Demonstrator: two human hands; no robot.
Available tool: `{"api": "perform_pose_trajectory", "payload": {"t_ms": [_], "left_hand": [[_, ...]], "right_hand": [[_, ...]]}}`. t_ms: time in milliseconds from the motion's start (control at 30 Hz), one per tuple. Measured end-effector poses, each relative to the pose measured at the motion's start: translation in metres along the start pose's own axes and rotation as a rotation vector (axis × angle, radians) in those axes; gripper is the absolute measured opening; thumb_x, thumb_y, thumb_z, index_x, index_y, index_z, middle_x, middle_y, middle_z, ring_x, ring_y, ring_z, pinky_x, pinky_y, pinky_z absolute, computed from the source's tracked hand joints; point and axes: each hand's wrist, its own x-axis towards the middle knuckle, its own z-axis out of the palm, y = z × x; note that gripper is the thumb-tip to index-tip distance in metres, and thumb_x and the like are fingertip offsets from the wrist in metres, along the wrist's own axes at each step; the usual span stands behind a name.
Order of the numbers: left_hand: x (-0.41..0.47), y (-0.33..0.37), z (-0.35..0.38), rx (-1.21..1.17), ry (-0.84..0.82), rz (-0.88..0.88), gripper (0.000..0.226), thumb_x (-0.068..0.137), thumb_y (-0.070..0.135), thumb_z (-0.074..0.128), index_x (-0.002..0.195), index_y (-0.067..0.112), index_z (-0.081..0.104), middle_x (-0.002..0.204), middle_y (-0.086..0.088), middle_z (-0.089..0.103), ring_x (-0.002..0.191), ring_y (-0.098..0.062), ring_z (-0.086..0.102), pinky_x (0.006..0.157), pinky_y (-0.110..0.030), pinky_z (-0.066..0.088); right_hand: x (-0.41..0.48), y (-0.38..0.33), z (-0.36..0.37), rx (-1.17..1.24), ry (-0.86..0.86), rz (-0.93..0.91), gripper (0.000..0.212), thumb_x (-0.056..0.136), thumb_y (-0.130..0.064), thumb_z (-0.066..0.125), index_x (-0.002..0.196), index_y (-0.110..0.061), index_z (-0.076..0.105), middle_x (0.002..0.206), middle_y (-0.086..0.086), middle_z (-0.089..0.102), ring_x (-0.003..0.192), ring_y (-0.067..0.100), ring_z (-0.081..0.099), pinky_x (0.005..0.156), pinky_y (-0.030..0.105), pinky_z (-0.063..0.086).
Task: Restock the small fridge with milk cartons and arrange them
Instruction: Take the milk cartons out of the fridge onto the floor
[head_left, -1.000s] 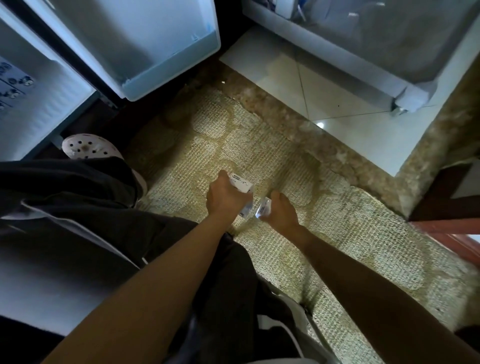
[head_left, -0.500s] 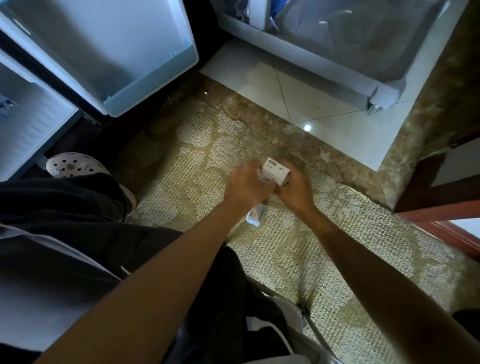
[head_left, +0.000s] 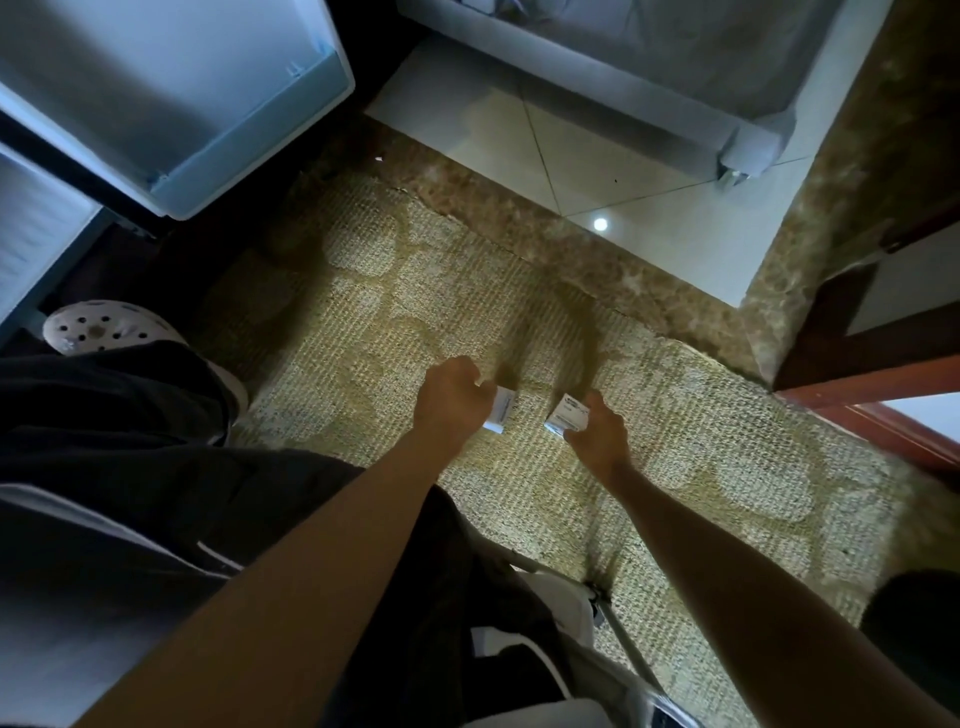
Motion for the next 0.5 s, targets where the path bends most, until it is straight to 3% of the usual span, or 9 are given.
{"api": "perform_pose_trajectory", "payload": {"t_ms": [133, 233, 300, 400, 500], "left_hand": [[-0.001, -0.001, -0.001, 0.010, -0.020, -0.004, 0.028, 0.091, 0.019, 0.052, 0.113, 0.005, 0.061, 0.117, -0.015, 0.063, 0.098, -0.027, 0.061, 0.070, -0.024, 0.040], [-0.002, 0.000, -0.006, 0.007, -0.015, 0.009, 0.027, 0.092, 0.018, 0.052, 0.110, 0.002, 0.062, 0.118, -0.016, 0.063, 0.096, -0.027, 0.061, 0.065, -0.024, 0.041], [-0.003, 0.001, -0.013, -0.005, -0.002, 0.019, 0.026, 0.091, 0.018, 0.052, 0.109, 0.001, 0.063, 0.117, -0.017, 0.063, 0.093, -0.028, 0.060, 0.070, -0.027, 0.043], [-0.005, 0.001, -0.033, -0.066, 0.040, 0.023, 0.026, 0.091, 0.018, 0.054, 0.108, 0.001, 0.063, 0.109, -0.015, 0.063, 0.086, -0.024, 0.058, 0.075, -0.031, 0.048], [-0.005, 0.003, -0.066, -0.102, 0.115, 0.043, 0.019, 0.092, 0.018, 0.052, 0.103, 0.006, 0.061, 0.101, -0.009, 0.057, 0.086, -0.019, 0.055, 0.071, -0.032, 0.048]], "right_hand": [[0.007, -0.005, -0.004, -0.214, -0.094, 0.006, 0.053, 0.081, -0.008, 0.066, 0.127, -0.003, 0.039, 0.121, 0.017, 0.058, 0.110, 0.031, 0.059, 0.084, 0.036, 0.051], [0.011, -0.016, -0.008, -0.291, -0.144, -0.014, 0.054, 0.079, -0.013, 0.069, 0.128, -0.012, 0.045, 0.123, 0.011, 0.056, 0.110, 0.027, 0.057, 0.089, 0.036, 0.052], [0.013, -0.026, -0.011, -0.415, -0.170, -0.013, 0.061, 0.079, -0.021, 0.069, 0.133, -0.016, 0.041, 0.133, 0.010, 0.049, 0.121, 0.027, 0.049, 0.099, 0.040, 0.045], [0.015, -0.055, -0.025, -0.611, -0.217, -0.023, 0.079, 0.083, -0.020, 0.066, 0.146, -0.014, 0.018, 0.151, 0.014, 0.025, 0.140, 0.030, 0.026, 0.113, 0.044, 0.030], [0.015, -0.104, -0.046, -0.592, -0.103, -0.180, 0.070, 0.084, -0.016, 0.066, 0.142, -0.009, 0.028, 0.145, 0.017, 0.037, 0.134, 0.031, 0.036, 0.109, 0.042, 0.036]]}}
